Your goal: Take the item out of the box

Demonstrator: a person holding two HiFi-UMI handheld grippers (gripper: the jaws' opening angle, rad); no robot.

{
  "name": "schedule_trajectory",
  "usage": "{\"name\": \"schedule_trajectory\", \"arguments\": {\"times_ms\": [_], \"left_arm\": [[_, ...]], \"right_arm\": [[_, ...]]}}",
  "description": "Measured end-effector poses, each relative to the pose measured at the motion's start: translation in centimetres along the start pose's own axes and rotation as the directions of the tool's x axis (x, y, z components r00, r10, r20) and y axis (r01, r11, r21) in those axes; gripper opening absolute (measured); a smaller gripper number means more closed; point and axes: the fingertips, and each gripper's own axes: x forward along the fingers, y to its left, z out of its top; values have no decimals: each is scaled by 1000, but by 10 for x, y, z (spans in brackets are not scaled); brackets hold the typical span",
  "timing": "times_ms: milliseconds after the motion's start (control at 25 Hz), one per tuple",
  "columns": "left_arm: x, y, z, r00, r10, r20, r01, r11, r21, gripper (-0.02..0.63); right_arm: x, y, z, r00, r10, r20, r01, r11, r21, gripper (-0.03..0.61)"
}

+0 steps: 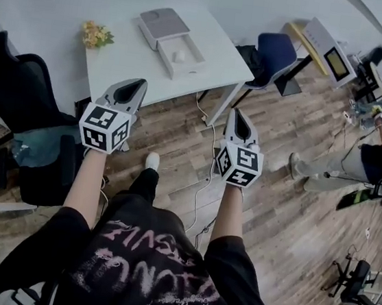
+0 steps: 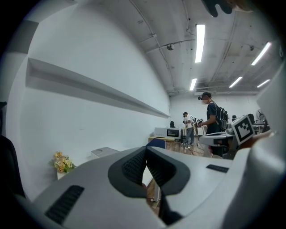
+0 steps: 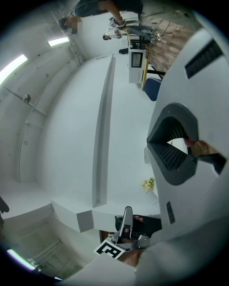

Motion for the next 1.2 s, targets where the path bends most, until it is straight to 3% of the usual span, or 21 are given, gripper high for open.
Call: {"name": "schedule_trajectory", "arguments": {"times_ms": [1200], "left_arm": [[231,147,-9,993,-55,-106,49,997,-58,0]], "right_arm": [[269,-46,4,997,4,-81,-4,1000,-1,9]]}}
